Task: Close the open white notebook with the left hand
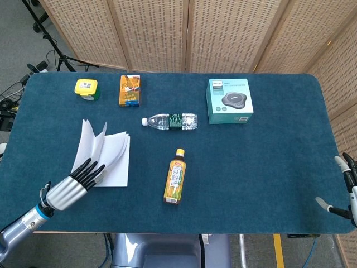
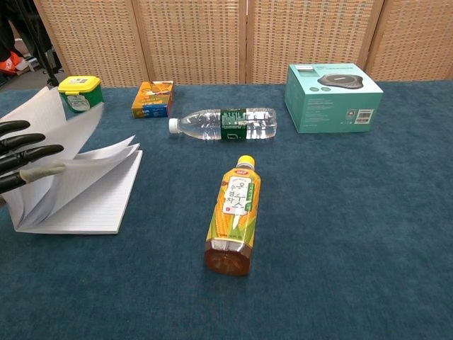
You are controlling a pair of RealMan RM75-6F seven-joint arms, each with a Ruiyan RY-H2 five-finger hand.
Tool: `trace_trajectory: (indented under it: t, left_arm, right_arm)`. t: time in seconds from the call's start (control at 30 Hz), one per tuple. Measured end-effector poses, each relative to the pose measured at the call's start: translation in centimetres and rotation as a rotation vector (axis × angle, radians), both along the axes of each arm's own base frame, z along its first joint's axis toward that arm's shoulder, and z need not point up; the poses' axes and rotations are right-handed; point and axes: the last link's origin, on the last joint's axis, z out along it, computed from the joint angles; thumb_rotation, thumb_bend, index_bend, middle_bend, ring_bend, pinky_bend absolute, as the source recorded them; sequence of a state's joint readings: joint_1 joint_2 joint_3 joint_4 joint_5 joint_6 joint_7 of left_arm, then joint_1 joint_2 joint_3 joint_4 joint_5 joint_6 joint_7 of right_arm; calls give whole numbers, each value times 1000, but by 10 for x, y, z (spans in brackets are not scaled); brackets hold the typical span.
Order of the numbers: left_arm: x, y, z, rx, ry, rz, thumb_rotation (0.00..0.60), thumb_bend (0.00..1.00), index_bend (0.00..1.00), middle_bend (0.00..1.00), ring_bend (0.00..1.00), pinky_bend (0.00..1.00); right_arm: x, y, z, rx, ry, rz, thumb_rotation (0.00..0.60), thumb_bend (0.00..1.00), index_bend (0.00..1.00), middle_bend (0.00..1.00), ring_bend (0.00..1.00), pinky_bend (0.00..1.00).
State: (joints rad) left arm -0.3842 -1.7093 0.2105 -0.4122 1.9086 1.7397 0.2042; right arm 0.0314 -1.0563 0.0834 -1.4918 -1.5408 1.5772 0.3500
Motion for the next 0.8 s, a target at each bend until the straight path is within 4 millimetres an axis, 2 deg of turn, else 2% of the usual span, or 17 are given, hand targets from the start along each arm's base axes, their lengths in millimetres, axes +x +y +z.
trace_trajectory:
  t: [0.3,0.5,0.53,0.7,0.8]
  left_arm:
    - [29,2,-5,12,-37,-137,600,365,0,0,0,0]
    - [44,2,1,16,-111,-163,600,359,0,0,0,0]
    - [48,2,3,17,-140,-161,600,342,0,0,0,0]
    - [63,-4,13,4,-332,-90,600,81,0,0,0,0]
    - [70,-14,19,-40,-501,11,600,7,0,0,0,0]
  right_arm:
    - [0,0,0,3,-4,1,600,0,0,0,0,0]
    - [0,0,1,4,-6,3,600,0,0,0,0,0]
    - [0,0,1,3,-7,3,600,0,0,0,0,0]
    - [-1,0,2,1,-8,1,600,0,0,0,0,0]
    - [-1,0,2,2,-8,0,600,0,0,0,0,0]
